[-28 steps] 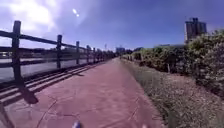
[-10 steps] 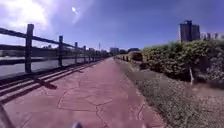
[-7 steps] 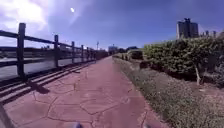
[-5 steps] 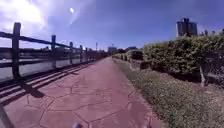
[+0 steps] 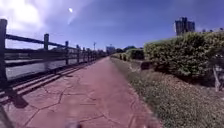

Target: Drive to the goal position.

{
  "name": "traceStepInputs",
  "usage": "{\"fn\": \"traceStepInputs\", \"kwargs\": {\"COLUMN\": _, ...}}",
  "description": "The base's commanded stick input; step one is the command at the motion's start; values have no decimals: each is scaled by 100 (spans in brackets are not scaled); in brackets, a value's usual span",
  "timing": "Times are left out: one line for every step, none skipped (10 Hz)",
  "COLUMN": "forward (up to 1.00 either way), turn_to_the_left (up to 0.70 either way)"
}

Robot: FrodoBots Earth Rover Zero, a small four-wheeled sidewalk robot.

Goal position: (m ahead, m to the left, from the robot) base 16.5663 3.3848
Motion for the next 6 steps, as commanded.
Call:
{"fn": "traceStepInputs", "kwargs": {"forward": 70, "turn_to_the_left": 0}}
{"fn": "traceStepInputs", "kwargs": {"forward": 70, "turn_to_the_left": 0}}
{"fn": "traceStepInputs", "kwargs": {"forward": 70, "turn_to_the_left": 0}}
{"fn": "traceStepInputs", "kwargs": {"forward": 70, "turn_to_the_left": 0}}
{"fn": "traceStepInputs", "kwargs": {"forward": 70, "turn_to_the_left": 0}}
{"fn": "traceStepInputs", "kwargs": {"forward": 70, "turn_to_the_left": 0}}
